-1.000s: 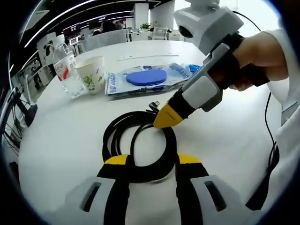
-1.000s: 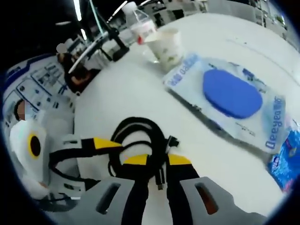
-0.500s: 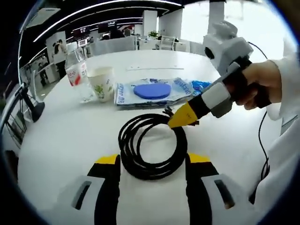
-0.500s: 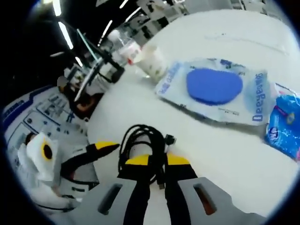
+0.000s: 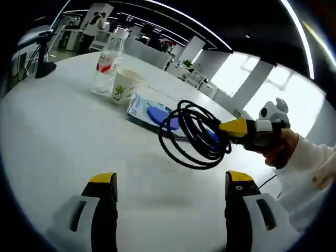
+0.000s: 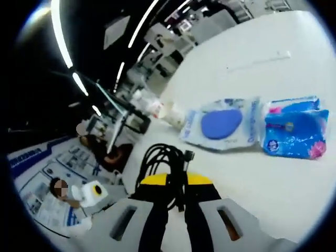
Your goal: Arrange the tabletop items into an orderly group along one side of the table until the central work area is clear of visible clutter.
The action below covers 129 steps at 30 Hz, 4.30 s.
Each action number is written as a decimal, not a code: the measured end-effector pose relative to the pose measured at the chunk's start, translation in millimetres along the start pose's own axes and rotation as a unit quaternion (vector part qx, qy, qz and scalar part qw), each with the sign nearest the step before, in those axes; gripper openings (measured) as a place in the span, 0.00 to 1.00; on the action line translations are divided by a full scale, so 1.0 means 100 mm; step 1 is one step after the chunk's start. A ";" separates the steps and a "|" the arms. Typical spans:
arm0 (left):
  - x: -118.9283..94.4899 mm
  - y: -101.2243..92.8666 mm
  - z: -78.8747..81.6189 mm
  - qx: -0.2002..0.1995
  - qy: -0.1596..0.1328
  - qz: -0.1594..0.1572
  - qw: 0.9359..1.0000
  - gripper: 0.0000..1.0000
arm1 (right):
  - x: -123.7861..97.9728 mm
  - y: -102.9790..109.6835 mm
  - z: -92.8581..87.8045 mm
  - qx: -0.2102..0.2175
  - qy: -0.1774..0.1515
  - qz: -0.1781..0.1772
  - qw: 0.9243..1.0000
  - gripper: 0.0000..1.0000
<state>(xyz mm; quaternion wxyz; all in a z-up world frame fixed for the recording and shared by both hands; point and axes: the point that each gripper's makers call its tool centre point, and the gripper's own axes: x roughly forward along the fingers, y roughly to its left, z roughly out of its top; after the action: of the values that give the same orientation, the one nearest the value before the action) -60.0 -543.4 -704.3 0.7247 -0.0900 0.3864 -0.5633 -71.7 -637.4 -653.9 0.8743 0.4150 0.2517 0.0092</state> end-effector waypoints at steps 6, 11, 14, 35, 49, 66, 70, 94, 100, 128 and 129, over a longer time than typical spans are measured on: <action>0.15 -0.62 0.26 -0.016 -0.028 -0.121 0.992 0.78 | -0.29 -0.06 0.06 -0.019 -0.029 -0.013 0.999 0.08; 0.26 -0.75 0.28 0.009 -0.011 -0.127 0.992 0.63 | -0.49 -0.26 0.03 -0.004 -0.044 -0.035 0.998 0.08; 0.33 -0.78 0.21 0.024 0.013 -0.127 0.992 0.53 | -0.59 -0.33 0.04 0.002 -0.053 -0.044 0.998 0.08; 0.81 -0.90 -0.25 0.090 0.144 -0.097 0.981 0.22 | -0.95 -0.95 -0.14 0.012 -0.056 -0.129 0.990 0.09; 1.10 -0.80 -0.57 0.133 0.224 -0.075 0.963 0.25 | -0.90 -1.39 -0.36 0.029 -0.025 -0.185 0.982 0.09; 1.18 -0.69 -0.62 0.128 0.231 -0.053 0.963 0.29 | -0.75 -1.55 -0.45 -0.015 0.009 -0.204 0.979 0.10; 1.20 -0.70 -0.61 0.128 0.230 -0.053 0.963 0.30 | -0.74 -1.59 -0.48 -0.041 0.024 -0.212 0.976 0.10; 1.15 -0.67 -0.56 0.152 0.211 -0.056 0.964 0.48 | -0.84 -1.60 -0.45 -0.110 0.028 -0.215 0.970 0.22; 1.10 -0.61 -0.49 0.177 0.190 -0.046 0.965 0.64 | -0.94 -1.56 -0.46 -0.115 0.017 -0.207 0.971 0.31; -0.17 0.76 0.24 0.158 0.118 0.093 0.976 1.00 | -1.39 -1.17 -0.65 -0.093 0.002 -0.161 0.982 0.58; -0.26 0.84 0.29 0.162 0.118 0.101 0.974 1.00 | -1.42 -1.16 -0.66 -0.091 0.003 -0.161 0.983 0.58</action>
<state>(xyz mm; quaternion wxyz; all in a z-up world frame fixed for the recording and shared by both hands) 19.8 -499.4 -720.2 0.7318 0.1357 0.3800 -0.5492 -247.9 -697.3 -712.3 0.8975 0.2880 0.3161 -0.1080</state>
